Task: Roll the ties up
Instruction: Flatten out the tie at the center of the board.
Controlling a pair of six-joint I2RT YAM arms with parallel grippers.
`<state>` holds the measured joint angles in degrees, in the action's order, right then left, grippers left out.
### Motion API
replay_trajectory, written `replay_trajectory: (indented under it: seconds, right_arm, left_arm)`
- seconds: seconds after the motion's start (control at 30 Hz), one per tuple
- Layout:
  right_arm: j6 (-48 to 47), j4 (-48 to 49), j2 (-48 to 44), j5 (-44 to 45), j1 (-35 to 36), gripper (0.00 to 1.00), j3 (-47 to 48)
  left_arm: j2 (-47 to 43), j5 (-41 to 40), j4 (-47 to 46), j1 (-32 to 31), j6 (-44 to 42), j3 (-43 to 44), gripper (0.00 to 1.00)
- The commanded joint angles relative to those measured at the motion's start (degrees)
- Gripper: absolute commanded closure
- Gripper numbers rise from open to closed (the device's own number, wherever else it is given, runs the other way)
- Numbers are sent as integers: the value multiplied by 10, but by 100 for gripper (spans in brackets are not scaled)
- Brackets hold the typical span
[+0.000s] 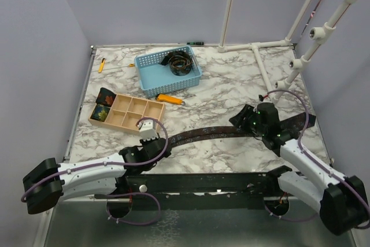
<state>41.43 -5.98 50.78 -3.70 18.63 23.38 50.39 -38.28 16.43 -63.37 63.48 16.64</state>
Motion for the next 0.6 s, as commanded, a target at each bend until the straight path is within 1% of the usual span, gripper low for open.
replay_trajectory:
  seconds: [0.0, 0.1, 0.17, 0.23, 0.27, 0.3, 0.33, 0.4, 0.43, 0.47, 0.5, 0.57]
  right_arm:
    - [-23, 17, 87, 51, 28, 50, 36]
    - [-16, -8, 125, 95, 28, 56, 39]
    - [-11, -15, 129, 118, 28, 58, 29]
    - [0, -20, 124, 132, 26, 58, 15]
    - [6, -24, 119, 141, 26, 58, 9]
    - [9, -26, 112, 148, 25, 57, 3]
    - [10, -28, 103, 154, 25, 56, -3]
    - [2, -32, 75, 155, 25, 53, -8]
    - [-9, -35, 59, 150, 25, 50, -7]
    - [-23, -36, 41, 141, 25, 49, -5]
    - [-34, -33, 21, 123, 26, 48, -3]
    - [-58, -13, -12, 67, 32, 44, 0]
  left_arm:
    - [54, 54, 61, 0, -63, 74, 100]
    - [80, 91, 73, 10, -96, 110, 100]
    - [86, 116, 78, 27, -111, 121, 100]
    - [90, 151, 84, 60, -130, 122, 100]
    - [90, 166, 89, 81, -136, 121, 96]
    - [89, 176, 93, 100, -142, 119, 91]
    - [88, 181, 97, 113, -145, 118, 80]
    - [85, 178, 98, 123, -139, 121, 48]
    - [86, 174, 98, 123, -138, 127, 36]
    - [89, 169, 103, 124, -138, 136, 29]
    - [91, 162, 111, 124, -138, 147, 23]
    - [93, 149, 129, 124, -139, 171, 15]
